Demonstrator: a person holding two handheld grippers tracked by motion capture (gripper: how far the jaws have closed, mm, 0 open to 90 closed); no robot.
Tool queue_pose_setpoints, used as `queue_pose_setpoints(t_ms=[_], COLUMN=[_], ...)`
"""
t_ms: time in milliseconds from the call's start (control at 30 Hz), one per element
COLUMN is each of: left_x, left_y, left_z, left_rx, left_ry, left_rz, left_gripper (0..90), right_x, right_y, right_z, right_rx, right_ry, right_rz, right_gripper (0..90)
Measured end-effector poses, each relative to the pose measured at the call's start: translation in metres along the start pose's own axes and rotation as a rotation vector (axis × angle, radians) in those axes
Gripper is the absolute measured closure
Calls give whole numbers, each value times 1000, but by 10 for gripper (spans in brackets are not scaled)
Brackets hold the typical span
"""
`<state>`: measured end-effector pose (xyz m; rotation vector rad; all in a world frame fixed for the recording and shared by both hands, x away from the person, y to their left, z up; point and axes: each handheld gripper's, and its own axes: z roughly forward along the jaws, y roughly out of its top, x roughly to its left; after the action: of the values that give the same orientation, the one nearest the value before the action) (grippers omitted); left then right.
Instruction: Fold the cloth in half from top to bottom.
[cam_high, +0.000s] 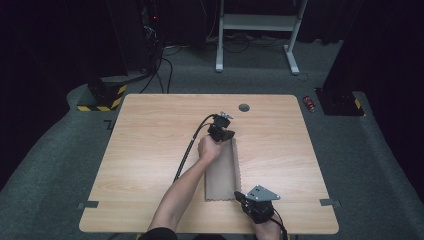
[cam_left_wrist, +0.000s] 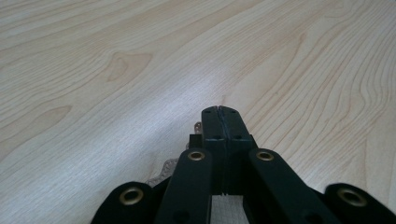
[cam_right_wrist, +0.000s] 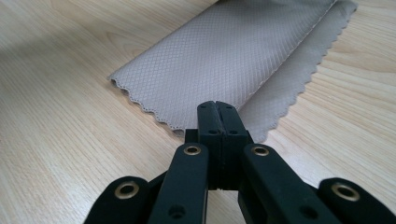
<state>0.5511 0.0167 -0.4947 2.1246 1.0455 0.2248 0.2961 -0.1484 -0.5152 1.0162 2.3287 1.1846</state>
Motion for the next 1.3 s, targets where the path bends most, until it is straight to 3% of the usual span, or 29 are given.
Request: queue_pose_setpoints(t_ms=[600, 833, 900, 1000, 1133, 1300], left_x=[-6, -7, -5, -4, -1, 10], left_y=[2, 1, 1, 3, 2, -12], left_z=[8, 10, 9, 3, -15, -36], left_rx=[13, 24, 15, -3, -40, -45], left_ry=[4, 19, 27, 31, 63, 109], left_rz=[26, 41, 34, 7, 10, -13], left_gripper=[900, 893, 834, 720, 613, 549], right_x=[-7, -10, -11, -13, -19, -25], right_y=[-7, -9, -8, -8, -5, 1], right_z=[-3, 0, -1, -2, -5, -5], right_rx=[30, 55, 48, 41, 25, 16], right_ry=[-29, -19, -17, -20, -34, -38], right_rz=[5, 16, 18, 25, 47, 54], right_gripper=[899, 879, 811, 785, 752, 725])
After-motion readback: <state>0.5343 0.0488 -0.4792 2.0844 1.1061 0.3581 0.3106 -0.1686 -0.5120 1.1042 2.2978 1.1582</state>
